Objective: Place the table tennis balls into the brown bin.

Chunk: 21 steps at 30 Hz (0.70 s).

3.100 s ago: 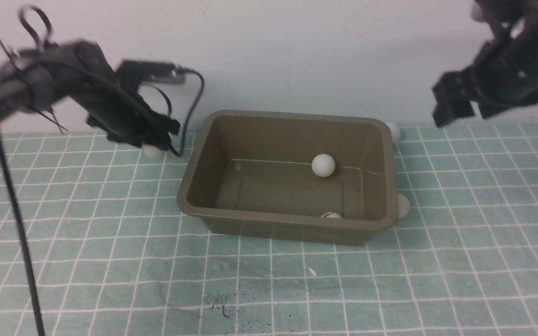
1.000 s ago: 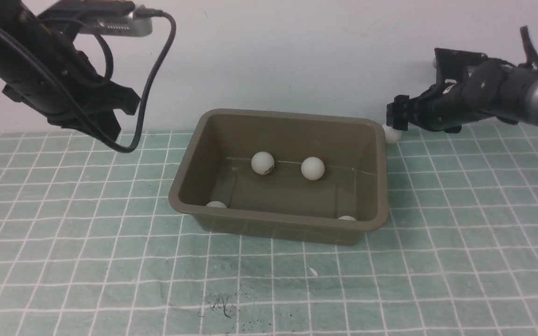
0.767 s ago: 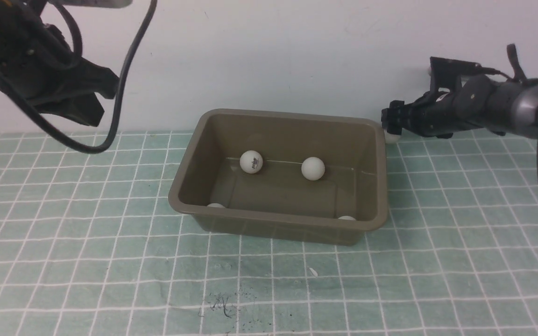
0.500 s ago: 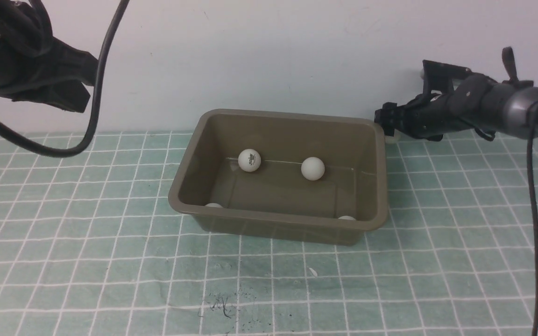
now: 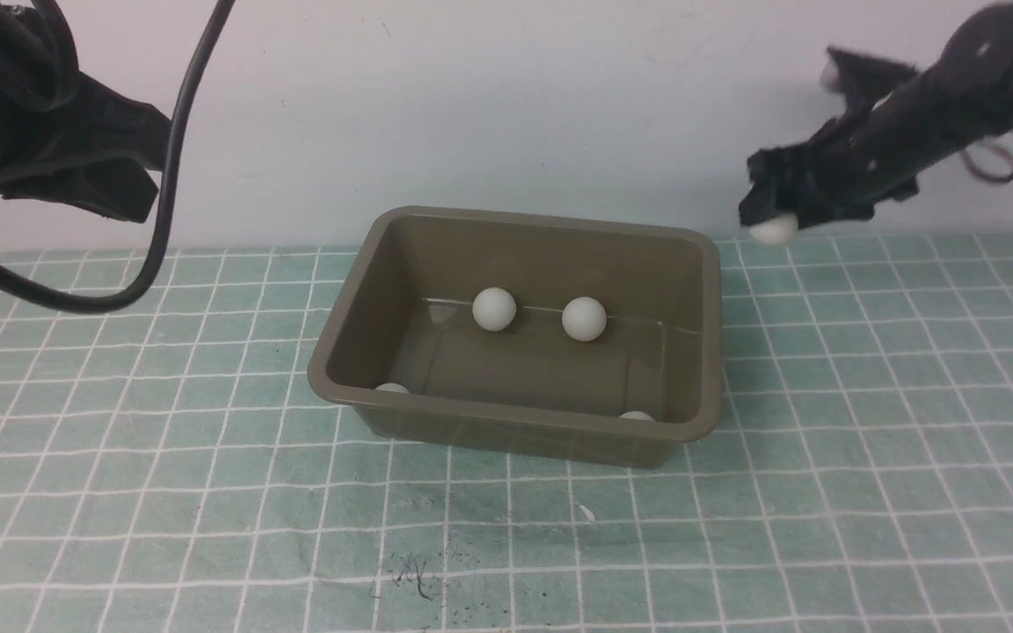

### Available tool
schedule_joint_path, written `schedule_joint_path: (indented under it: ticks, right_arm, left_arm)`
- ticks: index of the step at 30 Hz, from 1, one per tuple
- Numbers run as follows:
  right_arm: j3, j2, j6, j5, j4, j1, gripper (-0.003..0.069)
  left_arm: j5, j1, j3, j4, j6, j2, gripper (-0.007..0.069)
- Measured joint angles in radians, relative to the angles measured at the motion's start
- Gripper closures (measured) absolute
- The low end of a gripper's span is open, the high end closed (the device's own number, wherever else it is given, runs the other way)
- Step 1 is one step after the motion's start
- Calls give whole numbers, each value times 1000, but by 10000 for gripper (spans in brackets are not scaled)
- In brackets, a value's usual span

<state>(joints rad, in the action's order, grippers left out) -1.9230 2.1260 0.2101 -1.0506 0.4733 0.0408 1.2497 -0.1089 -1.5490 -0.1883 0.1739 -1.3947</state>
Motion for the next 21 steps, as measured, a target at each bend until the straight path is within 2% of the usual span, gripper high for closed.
schedule_joint_path:
  ticks: [2, 4, 9, 12, 15, 17, 19, 21]
  right_arm:
    - [-7, -59, -30, -76, -8, 14, 299]
    - [-10, -124, -53, -157, -16, 71, 299]
    - [-9, -112, -3, -178, -39, 241, 298]
    - [-10, -97, -28, -161, -75, 305, 219]
    - [-66, -95, -107, -193, -139, 320, 35]
    - [-109, -102, -142, -194, -206, 315, -4]
    - [-109, -152, -210, -195, -309, 310, -4]
    - [-66, -253, -288, -195, -398, 309, 67]
  left_arm:
    - [1, 0, 0, 1, 0, 16, 629]
    - [2, 0, 0, 1, 0, 38, 629]
    - [2, 0, 0, 1, 0, 59, 629]
    - [2, 0, 0, 1, 0, 60, 629]
    - [2, 0, 0, 1, 1, 72, 629]
    - [3, 0, 0, 0, 8, 93, 629]
    - [4, 0, 0, -4, 19, 129, 629]
    - [4, 0, 0, -4, 22, 176, 629]
